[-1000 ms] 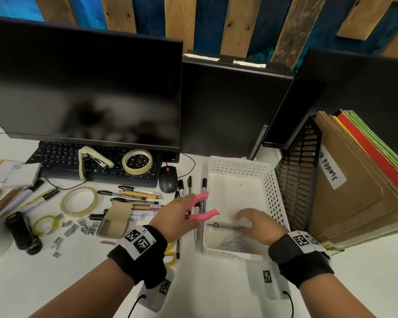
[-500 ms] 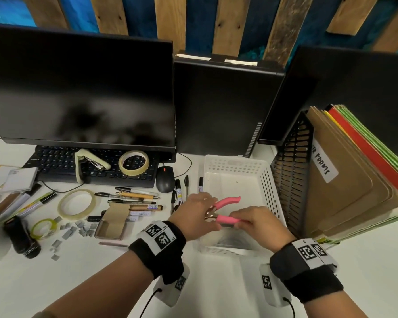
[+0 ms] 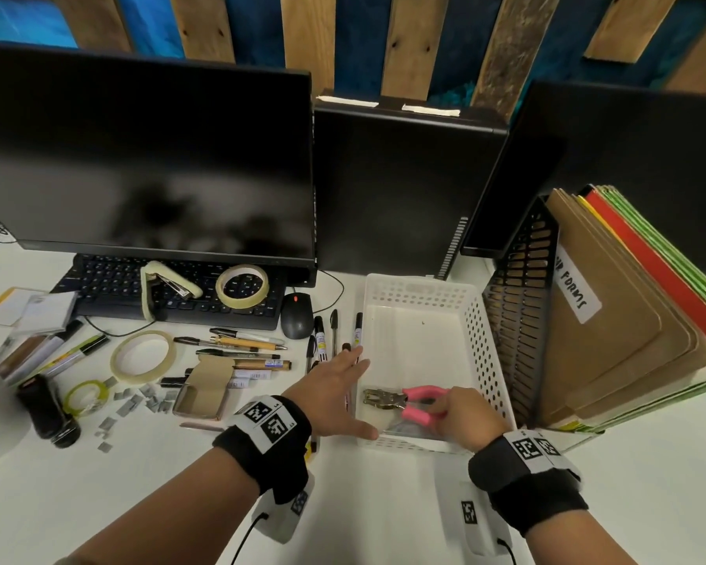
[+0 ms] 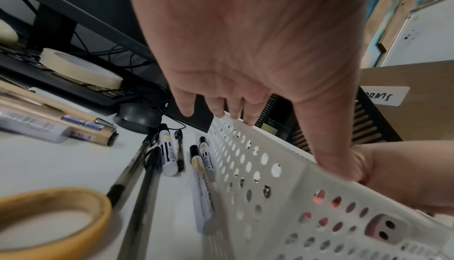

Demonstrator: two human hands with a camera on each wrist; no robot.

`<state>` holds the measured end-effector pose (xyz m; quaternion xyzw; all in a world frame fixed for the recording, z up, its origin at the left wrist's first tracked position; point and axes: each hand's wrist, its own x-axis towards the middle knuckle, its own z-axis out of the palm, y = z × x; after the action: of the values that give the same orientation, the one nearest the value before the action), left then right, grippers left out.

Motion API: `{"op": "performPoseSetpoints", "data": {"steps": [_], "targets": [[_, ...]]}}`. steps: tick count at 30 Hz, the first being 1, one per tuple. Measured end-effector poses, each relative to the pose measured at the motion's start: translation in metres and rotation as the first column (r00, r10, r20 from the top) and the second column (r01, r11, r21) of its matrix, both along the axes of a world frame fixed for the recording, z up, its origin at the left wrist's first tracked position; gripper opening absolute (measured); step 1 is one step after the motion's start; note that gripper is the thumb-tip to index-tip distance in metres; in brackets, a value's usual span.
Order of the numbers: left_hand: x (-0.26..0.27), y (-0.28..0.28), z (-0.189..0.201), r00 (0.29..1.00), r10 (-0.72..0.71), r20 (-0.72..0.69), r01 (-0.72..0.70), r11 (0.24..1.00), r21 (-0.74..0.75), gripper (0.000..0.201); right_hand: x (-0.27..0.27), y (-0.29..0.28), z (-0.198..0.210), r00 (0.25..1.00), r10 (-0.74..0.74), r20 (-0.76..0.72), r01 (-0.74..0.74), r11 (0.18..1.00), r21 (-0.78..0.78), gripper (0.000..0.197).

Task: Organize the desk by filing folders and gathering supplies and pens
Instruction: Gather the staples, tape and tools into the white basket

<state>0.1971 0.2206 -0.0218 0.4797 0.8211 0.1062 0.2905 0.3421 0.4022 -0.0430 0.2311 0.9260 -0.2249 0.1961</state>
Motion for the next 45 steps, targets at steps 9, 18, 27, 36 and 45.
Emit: {"op": "performPoseSetpoints", "data": {"steps": [9, 18, 27, 36, 45], "targets": [[0.003, -0.002, -0.001, 0.999, 0.04, 0.025, -0.041, 0.999, 0.023, 0.105, -0.014, -0.013, 0.022, 0.991, 0.113, 0.065, -0.115, 0.993, 0.017, 0.034], [0.01, -0.018, -0.008, 0.994, 0.087, 0.074, -0.097, 0.985, 0.144, 0.097, -0.034, -0.03, 0.036, 1.0, -0.003, -0.021, 0.007, 0.987, 0.163, 0.023], [-0.015, -0.074, -0.014, 0.956, 0.294, 0.022, -0.292, 0.936, 0.198, 0.058, -0.067, -0.068, 0.06, 0.939, 0.039, -0.342, 0.012, 0.989, 0.147, 0.017], [-0.057, -0.176, -0.021, 0.855, 0.519, -0.007, -0.505, 0.835, 0.218, 0.045, -0.124, -0.164, 0.039, 0.922, 0.187, -0.339, -0.19, 0.981, 0.024, 0.013], [-0.095, -0.268, -0.031, 0.713, 0.69, -0.124, -0.667, 0.722, 0.183, 0.048, -0.181, -0.255, 0.018, 0.902, 0.332, -0.274, -0.343, 0.939, 0.01, 0.02]]}}
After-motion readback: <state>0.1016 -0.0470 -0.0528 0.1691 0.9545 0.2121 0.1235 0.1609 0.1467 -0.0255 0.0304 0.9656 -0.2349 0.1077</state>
